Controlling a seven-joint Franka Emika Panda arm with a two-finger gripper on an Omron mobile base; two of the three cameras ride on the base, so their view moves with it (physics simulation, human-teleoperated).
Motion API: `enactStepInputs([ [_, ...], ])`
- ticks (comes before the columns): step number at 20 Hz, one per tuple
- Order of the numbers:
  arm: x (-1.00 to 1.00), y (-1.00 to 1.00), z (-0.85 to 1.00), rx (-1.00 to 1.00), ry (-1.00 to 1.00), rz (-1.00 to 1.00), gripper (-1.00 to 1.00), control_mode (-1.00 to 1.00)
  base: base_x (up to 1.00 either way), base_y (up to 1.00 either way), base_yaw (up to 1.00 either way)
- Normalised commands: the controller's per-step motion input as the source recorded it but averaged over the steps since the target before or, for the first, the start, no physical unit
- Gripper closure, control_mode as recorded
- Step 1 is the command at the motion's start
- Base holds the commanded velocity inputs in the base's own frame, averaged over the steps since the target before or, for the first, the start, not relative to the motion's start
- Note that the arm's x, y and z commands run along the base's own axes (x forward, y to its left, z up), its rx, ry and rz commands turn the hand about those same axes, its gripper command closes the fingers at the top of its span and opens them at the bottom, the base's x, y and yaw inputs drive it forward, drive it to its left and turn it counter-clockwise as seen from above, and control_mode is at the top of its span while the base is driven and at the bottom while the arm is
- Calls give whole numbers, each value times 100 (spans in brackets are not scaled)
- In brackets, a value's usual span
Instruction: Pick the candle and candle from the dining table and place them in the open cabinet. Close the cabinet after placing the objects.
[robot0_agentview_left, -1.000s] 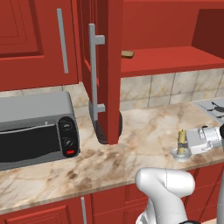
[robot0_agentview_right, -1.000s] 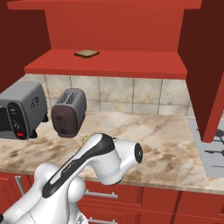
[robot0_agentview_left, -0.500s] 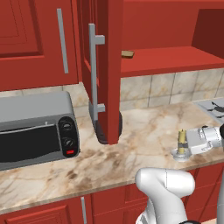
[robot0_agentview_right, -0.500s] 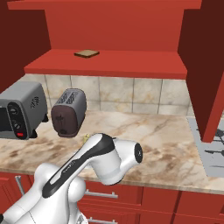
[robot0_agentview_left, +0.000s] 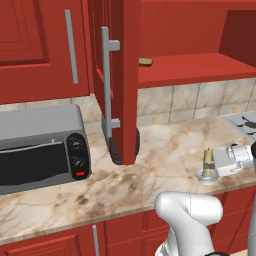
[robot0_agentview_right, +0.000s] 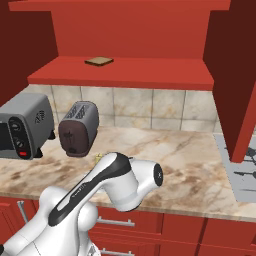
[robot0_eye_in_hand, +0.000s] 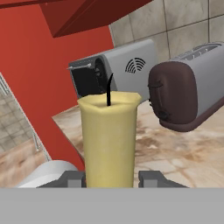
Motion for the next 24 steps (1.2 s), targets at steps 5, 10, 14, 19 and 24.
enactStepInputs([
  [5,0,0,0,0,0,0,100,100,2,0,0],
  [10,1,0,0,0,0,0,100,-100,0,0,0],
  [14,0,0,7,0,-1,-1,100,-100,0,0,0],
  [19,-1,0,17,0,-11,-2,100,-100,0,0,0],
  [24,-5,0,21,0,-15,-1,100,-100,0,0,0],
])
